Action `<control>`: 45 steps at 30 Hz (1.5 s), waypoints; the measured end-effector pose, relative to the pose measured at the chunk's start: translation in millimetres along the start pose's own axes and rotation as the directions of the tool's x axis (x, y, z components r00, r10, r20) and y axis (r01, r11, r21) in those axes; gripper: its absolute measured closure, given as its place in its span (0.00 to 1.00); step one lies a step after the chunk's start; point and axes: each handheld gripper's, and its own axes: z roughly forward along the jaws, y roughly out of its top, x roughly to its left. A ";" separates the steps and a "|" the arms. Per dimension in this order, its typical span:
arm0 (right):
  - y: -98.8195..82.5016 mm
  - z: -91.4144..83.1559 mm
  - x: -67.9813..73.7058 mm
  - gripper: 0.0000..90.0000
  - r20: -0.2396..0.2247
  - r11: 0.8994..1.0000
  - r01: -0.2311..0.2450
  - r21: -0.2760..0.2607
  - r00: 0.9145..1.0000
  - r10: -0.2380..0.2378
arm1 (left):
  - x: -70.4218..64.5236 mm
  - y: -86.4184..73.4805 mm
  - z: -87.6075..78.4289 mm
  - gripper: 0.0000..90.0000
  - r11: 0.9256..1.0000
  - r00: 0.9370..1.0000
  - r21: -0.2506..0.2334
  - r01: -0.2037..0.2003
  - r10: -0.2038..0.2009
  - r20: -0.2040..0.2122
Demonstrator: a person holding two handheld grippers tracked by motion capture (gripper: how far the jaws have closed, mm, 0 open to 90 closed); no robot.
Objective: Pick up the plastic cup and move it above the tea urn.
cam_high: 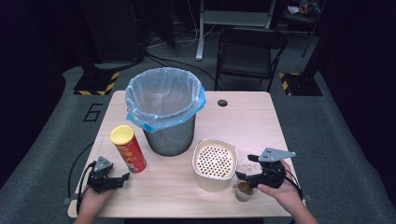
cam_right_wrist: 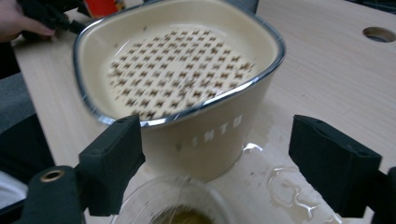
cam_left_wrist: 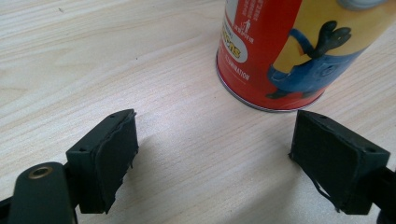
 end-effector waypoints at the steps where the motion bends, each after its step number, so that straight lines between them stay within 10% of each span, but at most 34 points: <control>1: -4.5 -1.6 2.3 0.18 -0.007 1.000 0.008 -0.006 1.000 -0.008 | 0.0 0.0 0.0 0.16 1.000 1.000 0.000 0.000 0.000 0.000; 21: -60.9 19.2 20.4 0.23 -0.025 0.993 0.064 0.094 0.998 -0.062 | -0.2 -0.1 0.0 0.16 1.000 1.000 -0.001 0.002 -0.002 -0.001; 45: -62.2 13.9 20.1 0.35 -0.001 0.992 0.105 0.066 0.994 -0.105 | -0.2 0.0 0.0 0.16 1.000 1.000 0.000 0.002 -0.002 -0.001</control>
